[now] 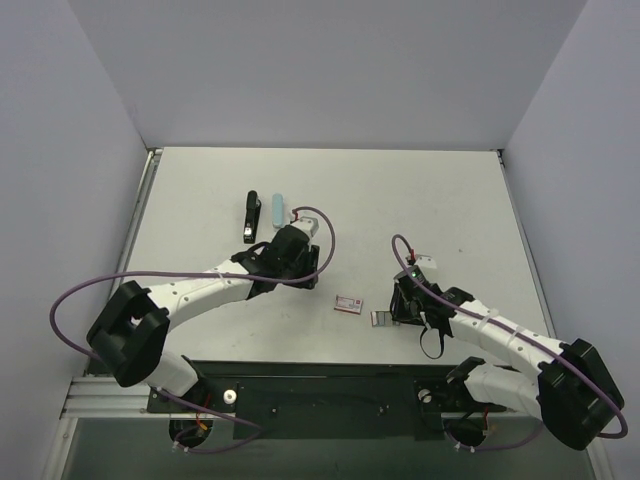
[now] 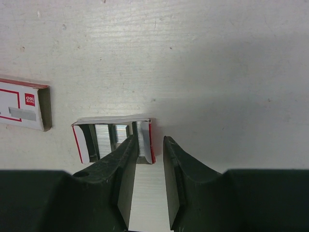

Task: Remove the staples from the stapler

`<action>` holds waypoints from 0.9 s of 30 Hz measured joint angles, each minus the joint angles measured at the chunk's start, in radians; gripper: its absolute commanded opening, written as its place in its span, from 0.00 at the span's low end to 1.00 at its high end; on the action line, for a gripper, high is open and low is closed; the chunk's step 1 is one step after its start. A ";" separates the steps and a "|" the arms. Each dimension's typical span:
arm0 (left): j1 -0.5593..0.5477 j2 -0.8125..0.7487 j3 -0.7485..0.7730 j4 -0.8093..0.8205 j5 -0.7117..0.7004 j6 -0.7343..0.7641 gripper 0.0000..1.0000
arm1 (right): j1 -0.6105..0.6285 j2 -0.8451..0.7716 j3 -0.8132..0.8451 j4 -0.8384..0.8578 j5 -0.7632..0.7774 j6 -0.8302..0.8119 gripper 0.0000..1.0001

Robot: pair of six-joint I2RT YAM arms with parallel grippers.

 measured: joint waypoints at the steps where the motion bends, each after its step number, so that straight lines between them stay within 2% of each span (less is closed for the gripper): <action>1: 0.000 0.002 0.000 0.004 0.000 -0.002 0.50 | 0.000 0.000 0.000 0.002 -0.001 0.000 0.23; 27: -0.001 0.032 -0.013 0.066 0.007 -0.010 0.47 | 0.000 0.062 -0.003 0.018 -0.007 0.003 0.15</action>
